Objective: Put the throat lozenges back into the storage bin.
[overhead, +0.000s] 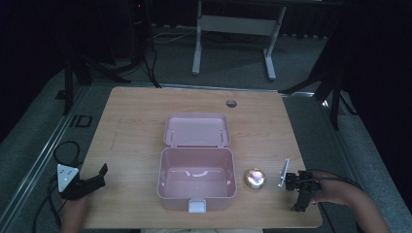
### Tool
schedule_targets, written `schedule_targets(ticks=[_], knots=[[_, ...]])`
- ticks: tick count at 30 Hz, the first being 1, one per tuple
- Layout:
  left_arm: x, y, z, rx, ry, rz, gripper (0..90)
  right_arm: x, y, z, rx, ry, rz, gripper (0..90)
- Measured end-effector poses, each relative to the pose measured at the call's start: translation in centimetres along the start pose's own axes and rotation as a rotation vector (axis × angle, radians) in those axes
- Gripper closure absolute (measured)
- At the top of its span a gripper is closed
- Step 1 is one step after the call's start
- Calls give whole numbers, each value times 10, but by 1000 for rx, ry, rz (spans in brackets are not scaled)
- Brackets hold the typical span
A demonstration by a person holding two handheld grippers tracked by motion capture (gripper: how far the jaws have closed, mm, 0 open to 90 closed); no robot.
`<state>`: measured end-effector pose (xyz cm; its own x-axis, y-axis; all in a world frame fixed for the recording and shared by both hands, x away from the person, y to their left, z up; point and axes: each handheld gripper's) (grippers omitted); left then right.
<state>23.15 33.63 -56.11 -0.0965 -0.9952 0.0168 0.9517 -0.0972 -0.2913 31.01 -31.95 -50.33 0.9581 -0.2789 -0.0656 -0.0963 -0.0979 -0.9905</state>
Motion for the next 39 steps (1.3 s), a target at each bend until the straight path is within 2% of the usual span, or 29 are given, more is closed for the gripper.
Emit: schedule_targets(ticks=[5, 14, 20, 28, 32, 36, 39], knots=[[0, 0, 0, 1, 5, -7, 4, 0, -6, 11, -34, -10, 2, 138], [0, 0, 0, -1, 6, -7, 4, 8, -11, 22, -16, -10, -13, 138], [0, 0, 0, -1, 5, -8, 4, 16, -11, 36, 18, -40, -5, 149], [1, 0, 0, 2, 8, -5, 4, 24, -17, 55, 66, -60, -38, 170], [0, 0, 0, 1, 6, -7, 4, 27, -19, 71, 91, -97, -34, 169], [0, 0, 0, 1, 6, -8, 4, 28, -21, 84, 92, -128, -57, 165], [0, 0, 0, 1, 6, -10, 4, 28, -23, 93, 116, -146, -50, 165]])
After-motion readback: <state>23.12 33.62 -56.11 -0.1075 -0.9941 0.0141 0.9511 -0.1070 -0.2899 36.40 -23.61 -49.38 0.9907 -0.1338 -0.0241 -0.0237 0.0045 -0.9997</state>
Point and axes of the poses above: each handheld gripper's, and its own axes: y roughly forward along the jaws, z roughly out of its top, x roughly to its right, and after that the axes turned 1 degree about x, right-handed
